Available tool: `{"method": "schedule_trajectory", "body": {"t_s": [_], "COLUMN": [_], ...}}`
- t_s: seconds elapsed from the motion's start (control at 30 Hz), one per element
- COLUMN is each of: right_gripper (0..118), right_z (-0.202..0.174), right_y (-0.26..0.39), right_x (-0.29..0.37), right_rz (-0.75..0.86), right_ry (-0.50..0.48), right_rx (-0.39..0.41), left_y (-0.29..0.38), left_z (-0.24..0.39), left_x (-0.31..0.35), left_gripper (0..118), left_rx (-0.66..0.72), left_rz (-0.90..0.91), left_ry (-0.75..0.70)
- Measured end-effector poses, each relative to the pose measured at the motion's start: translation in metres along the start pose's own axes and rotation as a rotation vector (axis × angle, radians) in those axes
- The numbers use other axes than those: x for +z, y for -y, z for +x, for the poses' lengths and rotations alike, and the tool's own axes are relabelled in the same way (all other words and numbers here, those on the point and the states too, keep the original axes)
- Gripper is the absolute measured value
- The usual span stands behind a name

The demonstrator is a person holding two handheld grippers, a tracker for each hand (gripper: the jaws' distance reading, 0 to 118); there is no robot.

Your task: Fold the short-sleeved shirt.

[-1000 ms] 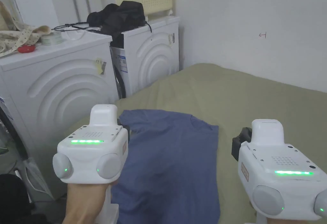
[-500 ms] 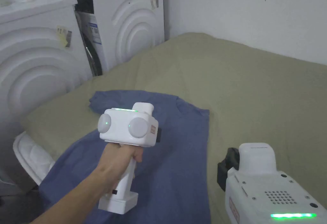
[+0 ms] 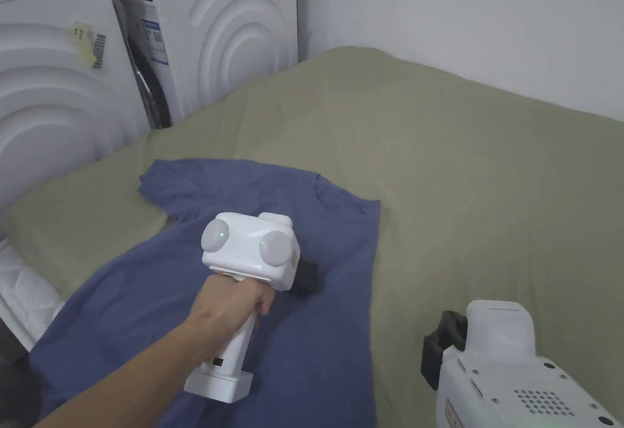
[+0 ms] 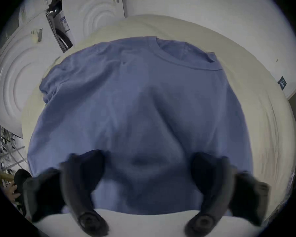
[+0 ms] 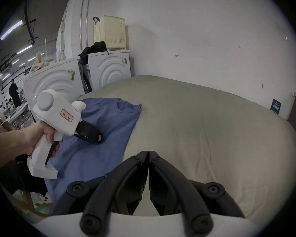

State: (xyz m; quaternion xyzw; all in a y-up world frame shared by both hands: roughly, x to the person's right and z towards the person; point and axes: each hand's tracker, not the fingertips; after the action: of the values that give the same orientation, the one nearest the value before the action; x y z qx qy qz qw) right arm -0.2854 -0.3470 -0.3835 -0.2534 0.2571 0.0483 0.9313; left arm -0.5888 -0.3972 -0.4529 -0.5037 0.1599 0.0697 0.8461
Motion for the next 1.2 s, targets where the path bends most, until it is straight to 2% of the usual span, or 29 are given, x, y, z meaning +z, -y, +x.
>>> {"method": "schedule_trajectory", "body": {"t_s": [0.07, 0.1, 0.23, 0.3, 0.47, 0.63, 0.9, 1.07, 1.2], "right_gripper": [7, 7, 7, 7, 7, 7, 7, 7, 7], "right_z": [0.006, 0.011, 0.035, 0.051, 0.095, 0.151, 0.244, 0.293, 0.319], "right_y": [-0.002, -0.004, -0.006, -0.009, -0.007, 0.002, 0.037, 0.057, 0.075], "right_x": [0.007, 0.013, 0.04, 0.056, 0.107, 0.176, 0.26, 0.29, 0.299], "right_rz": [0.007, 0.007, 0.009, 0.013, 0.054, 0.094, 0.104, 0.099, 0.073], "right_ry": [0.018, 0.023, 0.06, 0.088, 0.187, 0.311, 0.525, 0.637, 0.689], "right_rx": [-0.005, -0.019, -0.045, -0.07, -0.08, -0.141, -0.223, -0.296, -0.318], "left_y": [-0.001, -0.002, -0.004, -0.008, -0.008, -0.014, 0.013, 0.038, 0.065], "left_z": [0.003, 0.004, 0.01, 0.017, 0.073, 0.173, 0.368, 0.47, 0.538], "left_x": [0.013, 0.022, 0.064, 0.097, 0.166, 0.229, 0.285, 0.29, 0.258], "left_gripper": [0, 0, 0, 0, 0, 0, 0, 0, 0], "left_rx": [-0.001, -0.005, -0.017, -0.005, -0.131, -0.283, -0.491, -0.575, -0.629], "left_rz": [0.063, 0.083, 0.158, 0.18, 0.266, 0.376, 0.392, 0.333, 0.215], "left_ry": [-0.028, -0.085, -0.004, 0.085, 0.178, 0.288, 0.56, 0.711, 0.762]}}
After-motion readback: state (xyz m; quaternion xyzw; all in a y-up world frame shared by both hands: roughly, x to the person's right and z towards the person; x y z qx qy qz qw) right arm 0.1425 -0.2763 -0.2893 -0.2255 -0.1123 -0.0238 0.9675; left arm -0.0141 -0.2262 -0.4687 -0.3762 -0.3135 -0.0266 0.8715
